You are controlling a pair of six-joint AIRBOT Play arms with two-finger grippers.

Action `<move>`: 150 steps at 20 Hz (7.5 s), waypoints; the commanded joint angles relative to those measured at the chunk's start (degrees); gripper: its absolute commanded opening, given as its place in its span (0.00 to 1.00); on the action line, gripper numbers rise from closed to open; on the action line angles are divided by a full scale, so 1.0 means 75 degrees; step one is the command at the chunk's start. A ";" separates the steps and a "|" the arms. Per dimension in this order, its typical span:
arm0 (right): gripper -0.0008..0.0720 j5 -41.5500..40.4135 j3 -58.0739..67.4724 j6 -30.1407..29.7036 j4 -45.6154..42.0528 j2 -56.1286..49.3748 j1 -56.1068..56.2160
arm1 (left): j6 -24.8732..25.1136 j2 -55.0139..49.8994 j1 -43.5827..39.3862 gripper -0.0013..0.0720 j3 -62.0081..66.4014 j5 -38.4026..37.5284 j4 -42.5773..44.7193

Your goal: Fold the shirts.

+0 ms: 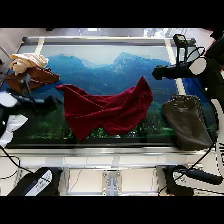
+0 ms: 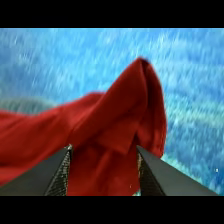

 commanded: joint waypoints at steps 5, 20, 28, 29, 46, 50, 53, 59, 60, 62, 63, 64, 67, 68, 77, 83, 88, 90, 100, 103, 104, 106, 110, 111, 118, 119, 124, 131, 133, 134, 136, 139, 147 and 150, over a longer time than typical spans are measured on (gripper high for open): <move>0.63 0.0364 0.0003 -0.0245 0.0134 0.0175 0.0122 | -0.3008 0.2154 -0.0364 0.65 -0.3654 0.0227 -0.1399; 0.63 0.0367 0.0003 -0.0245 0.0481 0.0175 0.0122 | -0.0781 0.0286 -0.0382 0.63 -0.4803 0.2180 -0.3885; 0.63 0.0423 -0.0003 -0.0227 0.0251 0.0134 0.0122 | 0.1868 -0.0784 -0.0574 0.04 -0.4698 0.2468 -0.6892; 0.63 0.0326 -0.0058 -0.0087 0.0035 0.0055 0.0114 | 0.1877 -0.0662 -0.0530 0.04 -0.4651 0.2460 -0.7012; 0.63 -0.2145 0.2317 -0.0236 0.1303 -0.4701 -0.0128 | 0.1973 0.0874 -0.0449 0.04 -0.4535 0.2757 -0.7061; 0.63 -0.1950 0.2582 -0.0236 0.1594 -0.5135 -0.0128 | 0.1973 0.0877 -0.0449 0.04 -0.4535 0.2804 -0.7061; 0.63 -0.1469 0.2582 -0.0280 0.1612 -0.5286 -0.0114 | 0.1973 0.0877 -0.0449 0.04 -0.4535 0.2804 -0.7061; 0.03 -0.1393 0.2605 -0.0361 0.1789 -0.5266 -0.0114 | 0.2063 0.0886 -0.0440 0.04 -0.4523 0.2929 -0.7064; 0.03 -0.1014 0.2760 -0.0364 0.1859 -0.5234 -0.0122 | 0.2122 0.0927 -0.0341 0.04 -0.4441 0.2987 -0.7058; 0.03 0.0023 0.3287 -0.0574 0.1574 -0.4911 -0.0114 | 0.2798 0.1227 0.0239 0.04 -0.3949 0.2699 -0.7050; 0.03 0.0568 0.3570 -0.0720 0.1434 -0.4555 -0.0099 | 0.2926 0.1486 0.0673 0.04 -0.3503 0.2369 -0.7003; 0.03 0.1005 0.3771 -0.0816 0.1370 -0.4103 -0.0099 | 0.2917 0.1760 0.1125 0.04 -0.2978 0.2052 -0.6886; 0.03 0.1920 0.4083 -0.0901 0.1262 -0.1947 -0.0067 | 0.2908 0.2573 0.2567 0.03 -0.0731 0.1072 -0.6018; 0.03 0.2136 0.4083 -0.0828 0.1262 -0.1052 -0.0064 | 0.2859 0.2751 0.2975 0.03 0.0079 0.0833 -0.5692; 0.03 0.2037 0.4363 0.0015 0.1236 0.4730 -0.0073 | 0.2328 0.1990 0.4937 0.03 0.7519 -0.0280 -0.3212; 0.02 0.2028 0.4342 0.0038 0.0836 0.3858 -0.0073 | 0.1556 0.0227 0.4925 0.03 0.9046 -0.2326 -0.2862; 0.03 0.1988 0.4068 -0.0073 0.0903 0.0793 -0.0073 | 0.1545 -0.2078 0.2495 0.04 0.9028 -0.3112 -0.1314; 0.03 0.1818 0.4068 -0.0289 0.0906 -0.0647 -0.0073 | 0.1542 -0.3279 0.1096 0.04 0.9028 -0.3075 0.0248; 0.03 -0.2801 0.4083 -0.0303 0.2474 -0.5651 -0.0067 | 0.0303 -0.8259 -0.0755 0.04 0.9040 0.1722 0.2696; 0.31 -0.3555 0.4497 -0.0303 0.2897 -0.5657 -0.0067 | -0.0029 -0.8049 -0.0688 0.76 0.9302 0.2159 0.2690; 0.65 -0.3276 0.4814 -0.0286 0.2920 -0.5636 -0.0079 | -0.0052 -0.7842 -0.0629 1.00 0.9407 0.2069 0.2690; 0.69 -0.2428 0.5091 -0.0233 0.2882 -0.5249 -0.0184 | -0.0149 -0.7157 -0.0466 0.98 0.9419 0.1754 0.2693; 0.55 0.0440 0.4788 -0.0219 0.1172 -0.3378 -0.0889 | -0.0291 -0.5164 0.0198 0.98 0.9369 0.0388 0.3150; 0.55 0.1201 0.4526 -0.0254 0.0714 -0.2769 -0.1157 | -0.0289 -0.4590 0.0484 0.98 0.9145 0.0032 0.3375; 0.55 0.1125 -0.1915 -0.1029 0.1705 0.2020 -0.3025 | -0.1160 0.0688 0.3080 0.98 0.1207 0.1209 0.3010; 0.55 0.0396 -0.3407 -0.0985 0.2404 0.2862 -0.3235 | -0.1445 0.1390 0.3430 0.98 -0.0070 0.1612 0.2381; 0.67 -0.0385 -0.8067 -0.0137 0.5082 0.4473 -0.3698 | -0.0227 0.2416 0.4811 0.83 -0.3430 0.1684 -0.2256; 0.67 -0.0277 -0.8798 0.0248 0.4395 0.4377 -0.3684 | 0.0956 0.0172 0.5135 0.79 -0.3649 0.0597 -0.3529; 0.67 -0.0542 -0.8999 0.0248 0.4482 0.4124 -0.3684 | 0.1341 -0.0335 0.5135 0.79 -0.3649 0.0443 -0.3902; 0.67 -0.0729 -0.9049 0.0230 0.4540 0.3876 -0.3684 | 0.1539 -0.0434 0.5135 0.79 -0.3649 0.0458 -0.4132; 0.67 -0.1288 -0.9052 -0.0070 0.4983 0.3331 -0.3684 | 0.1827 -0.0446 0.5135 0.79 -0.3649 0.0592 -0.4406; 0.67 -0.1918 -0.9028 -0.0749 0.6132 0.2544 -0.3684 | 0.1868 -0.0458 0.5117 0.79 -0.3649 0.0597 -0.4007; 0.67 -0.2468 -0.8644 -0.1649 0.7192 0.1492 -0.2567 | 0.1859 -0.0522 0.4739 0.69 -0.3637 0.0816 -0.2739; 0.67 -0.2582 -0.8198 -0.1644 0.7321 0.1492 -0.2565 | 0.1862 -0.0638 0.4357 0.68 -0.3637 0.1510 -0.3203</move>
